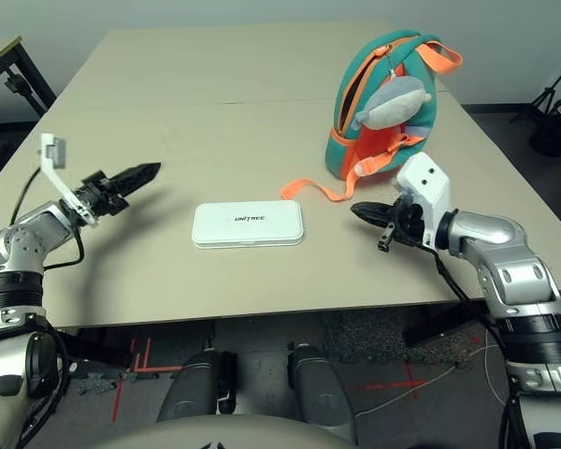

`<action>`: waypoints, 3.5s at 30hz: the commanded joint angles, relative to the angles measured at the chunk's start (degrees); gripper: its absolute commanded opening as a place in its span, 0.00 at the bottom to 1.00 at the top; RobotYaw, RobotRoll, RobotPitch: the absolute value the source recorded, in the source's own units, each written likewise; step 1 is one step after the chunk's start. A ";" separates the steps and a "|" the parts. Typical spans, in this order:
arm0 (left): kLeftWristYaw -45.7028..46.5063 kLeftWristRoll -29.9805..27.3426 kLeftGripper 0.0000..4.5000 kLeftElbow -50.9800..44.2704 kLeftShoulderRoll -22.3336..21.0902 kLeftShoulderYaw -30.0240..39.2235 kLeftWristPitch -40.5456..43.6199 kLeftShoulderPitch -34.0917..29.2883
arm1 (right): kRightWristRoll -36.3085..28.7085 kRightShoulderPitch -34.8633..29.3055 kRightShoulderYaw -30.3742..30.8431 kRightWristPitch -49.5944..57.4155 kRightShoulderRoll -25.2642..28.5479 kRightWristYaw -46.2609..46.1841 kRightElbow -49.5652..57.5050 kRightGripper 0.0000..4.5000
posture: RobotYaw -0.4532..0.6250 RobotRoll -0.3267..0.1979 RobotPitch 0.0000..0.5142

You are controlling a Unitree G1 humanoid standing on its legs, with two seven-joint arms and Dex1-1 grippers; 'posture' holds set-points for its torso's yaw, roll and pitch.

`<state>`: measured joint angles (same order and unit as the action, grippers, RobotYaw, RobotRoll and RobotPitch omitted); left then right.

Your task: Put the pencil case into the backpack and zip it.

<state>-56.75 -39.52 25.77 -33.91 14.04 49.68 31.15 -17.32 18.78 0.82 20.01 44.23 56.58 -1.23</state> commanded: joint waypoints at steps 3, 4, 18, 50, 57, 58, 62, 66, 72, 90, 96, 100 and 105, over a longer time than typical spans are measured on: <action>-6.13 -0.24 1.00 4.39 -3.02 -2.88 7.66 4.65 | 3.95 2.95 3.44 -3.34 0.94 3.76 -3.92 0.01 | 0.32 0.62 0.15; -7.05 0.63 1.00 5.65 -3.42 -3.83 7.83 5.51 | 4.59 3.61 3.94 -3.97 0.90 4.36 -4.65 0.01 | 0.32 0.62 0.15; -19.62 11.04 1.00 23.42 -4.81 -16.93 10.73 16.25 | 10.46 9.87 7.92 -10.18 -1.37 8.27 -13.75 0.01 | 0.32 0.62 0.12; -21.39 20.73 1.00 30.80 0.81 -18.52 4.39 15.42 | 23.15 16.38 15.23 -23.45 -9.06 6.49 -28.95 0.01 | 0.31 0.62 0.17; -21.16 21.03 1.00 30.85 1.00 -18.02 4.42 15.18 | 23.78 15.65 16.22 -23.55 -10.36 7.32 -28.26 0.01 | 0.31 0.62 0.18; -21.17 21.08 1.00 30.87 0.99 -17.98 4.43 15.12 | 23.82 15.75 16.36 -23.50 -10.73 7.37 -28.15 0.01 | 0.31 0.62 0.18; -21.35 21.21 1.00 30.97 0.82 -17.93 4.57 15.09 | 24.29 16.67 16.82 -23.65 -12.39 7.57 -28.29 0.01 | 0.31 0.62 0.18; -21.59 21.21 1.00 30.87 0.58 -17.97 4.86 15.14 | 24.74 17.90 17.49 -24.10 -13.98 7.68 -28.81 0.01 | 0.31 0.62 0.18; -22.25 21.18 1.00 30.39 0.41 -18.33 5.67 14.93 | 25.95 19.71 19.29 -25.90 -16.11 8.81 -29.99 0.01 | 0.32 0.62 0.18; -23.11 20.88 1.00 30.15 -0.19 -18.40 6.77 14.59 | 27.64 23.32 21.53 -27.72 -23.22 10.12 -32.14 0.01 | 0.32 0.62 0.18; -23.48 21.57 1.00 30.15 -0.83 -18.86 7.17 14.72 | 28.23 24.41 20.59 -28.23 -23.12 9.90 -33.44 0.01 | 0.32 0.62 0.18; -23.90 22.36 1.00 30.06 -1.46 -19.38 7.33 14.78 | 28.32 24.91 20.31 -28.81 -22.79 10.03 -34.09 0.01 | 0.32 0.62 0.18; -24.38 22.99 1.00 30.31 -2.05 -19.15 7.29 14.91 | 28.26 24.92 20.18 -29.01 -22.67 10.23 -33.85 0.01 | 0.33 0.62 0.18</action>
<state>-81.17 -17.87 56.11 -36.64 -3.46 56.54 46.65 12.03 42.74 19.59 -7.28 23.93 66.32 -35.98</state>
